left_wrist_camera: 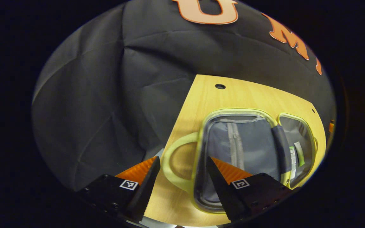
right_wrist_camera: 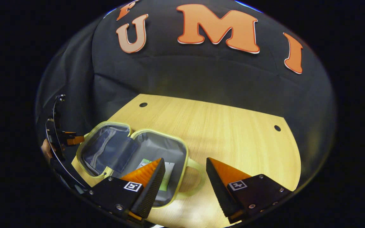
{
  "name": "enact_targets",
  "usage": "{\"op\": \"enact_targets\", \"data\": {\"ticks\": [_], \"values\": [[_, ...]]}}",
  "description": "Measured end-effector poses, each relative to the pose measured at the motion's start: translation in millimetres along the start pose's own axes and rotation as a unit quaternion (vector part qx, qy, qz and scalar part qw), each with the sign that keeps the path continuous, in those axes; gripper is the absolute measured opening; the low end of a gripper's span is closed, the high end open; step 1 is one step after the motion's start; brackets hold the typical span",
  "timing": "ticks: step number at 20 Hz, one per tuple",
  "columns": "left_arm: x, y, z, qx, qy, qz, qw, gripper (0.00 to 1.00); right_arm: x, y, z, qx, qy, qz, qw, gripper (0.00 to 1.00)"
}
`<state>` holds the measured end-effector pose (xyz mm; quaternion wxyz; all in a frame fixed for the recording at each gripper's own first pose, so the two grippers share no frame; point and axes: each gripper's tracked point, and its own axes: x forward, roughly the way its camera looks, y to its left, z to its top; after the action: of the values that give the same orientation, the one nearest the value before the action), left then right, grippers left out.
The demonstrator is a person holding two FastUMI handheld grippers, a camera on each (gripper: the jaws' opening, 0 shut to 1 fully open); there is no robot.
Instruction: First open the suitcase, pack the skin care products into it, and then close the suitcase.
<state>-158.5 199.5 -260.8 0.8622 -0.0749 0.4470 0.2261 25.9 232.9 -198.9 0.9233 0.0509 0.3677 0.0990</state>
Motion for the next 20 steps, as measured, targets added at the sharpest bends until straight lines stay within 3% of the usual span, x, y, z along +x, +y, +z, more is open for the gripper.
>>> {"op": "enact_targets", "data": {"ticks": [6,8,10,11,14,15,19,20], "values": [[23.6,12.1,-0.5,-0.053,0.021,-0.025,0.998,0.91,-21.8,-27.6,18.1,0.021,-0.025,-0.024,0.999,0.87],[19.4,8.4,10.6,-0.088,0.001,-0.046,0.995,0.92,-29.2,-39.6,18.6,0.028,-0.03,-0.034,0.999,0.87],[22.8,20.3,7.9,-0.095,0.005,-0.026,0.995,0.91,-36.6,-48.9,20.8,0.034,-0.039,-0.044,0.998,0.87],[29.2,17.3,5.8,-0.107,0.013,-0.031,0.994,0.87,-40.8,-52.1,21.5,0.037,-0.043,-0.043,0.997,0.87],[45.0,10.4,-9.9,-0.125,0.051,-0.06,0.989,0.88,-50.8,-60.9,25.0,0.037,-0.05,-0.047,0.997,0.87],[51.6,10.4,-11.4,-0.126,0.054,-0.067,0.988,0.93,-54.2,-63.6,27.6,0.035,-0.053,-0.049,0.997,0.87],[76.7,-7.1,-33.4,-0.114,0.115,-0.131,0.978,0.59,-69.7,-74.5,39.2,0.03,-0.068,-0.053,0.996,0.89],[78.8,0.0,-36.6,-0.1,0.128,-0.118,0.98,0.49,-73.2,-78.6,40.8,0.031,-0.072,-0.054,0.995,0.9]]}}
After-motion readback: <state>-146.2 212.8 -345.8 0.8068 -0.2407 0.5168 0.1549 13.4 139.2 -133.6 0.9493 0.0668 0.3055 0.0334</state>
